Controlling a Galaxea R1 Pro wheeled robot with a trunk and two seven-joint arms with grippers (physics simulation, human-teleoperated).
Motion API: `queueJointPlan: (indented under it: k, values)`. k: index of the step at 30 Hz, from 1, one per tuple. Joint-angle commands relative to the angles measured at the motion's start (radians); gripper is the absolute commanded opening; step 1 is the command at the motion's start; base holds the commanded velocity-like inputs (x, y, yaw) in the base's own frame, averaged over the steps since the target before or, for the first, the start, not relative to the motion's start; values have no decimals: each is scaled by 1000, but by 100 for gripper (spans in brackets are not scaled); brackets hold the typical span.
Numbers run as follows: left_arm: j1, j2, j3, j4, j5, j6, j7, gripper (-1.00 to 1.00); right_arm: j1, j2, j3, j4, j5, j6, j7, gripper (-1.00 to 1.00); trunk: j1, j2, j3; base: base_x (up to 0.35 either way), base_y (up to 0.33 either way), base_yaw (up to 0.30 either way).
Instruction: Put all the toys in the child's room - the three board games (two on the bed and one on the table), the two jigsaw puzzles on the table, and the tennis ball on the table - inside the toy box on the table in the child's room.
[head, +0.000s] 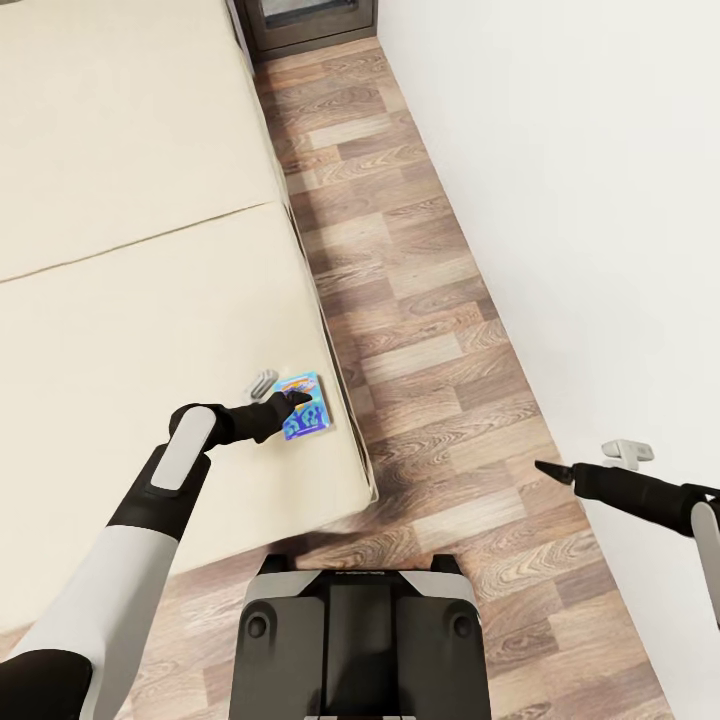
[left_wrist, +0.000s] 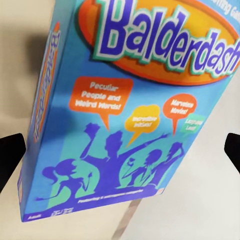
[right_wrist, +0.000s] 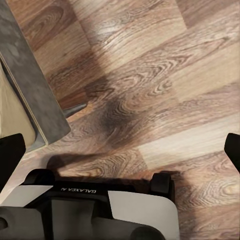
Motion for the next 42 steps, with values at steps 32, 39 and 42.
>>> queueJointPlan:
  k: [32,39,42]
  values:
    - [-1,-1,-3,-4,11,0,6,100,21,0,1,0,-7,8,-1,100,0,-1,-1,0,0,-2]
    - [-2,-3,-3,-18,12,0,6,100,20,1,7,-1,-7,8,0,100,0,-1,-1,0,0,0]
    - [-2,-3,-2,-31,12,0,5,100,20,1,16,-1,-7,8,-1,100,0,-1,-1,0,0,0]
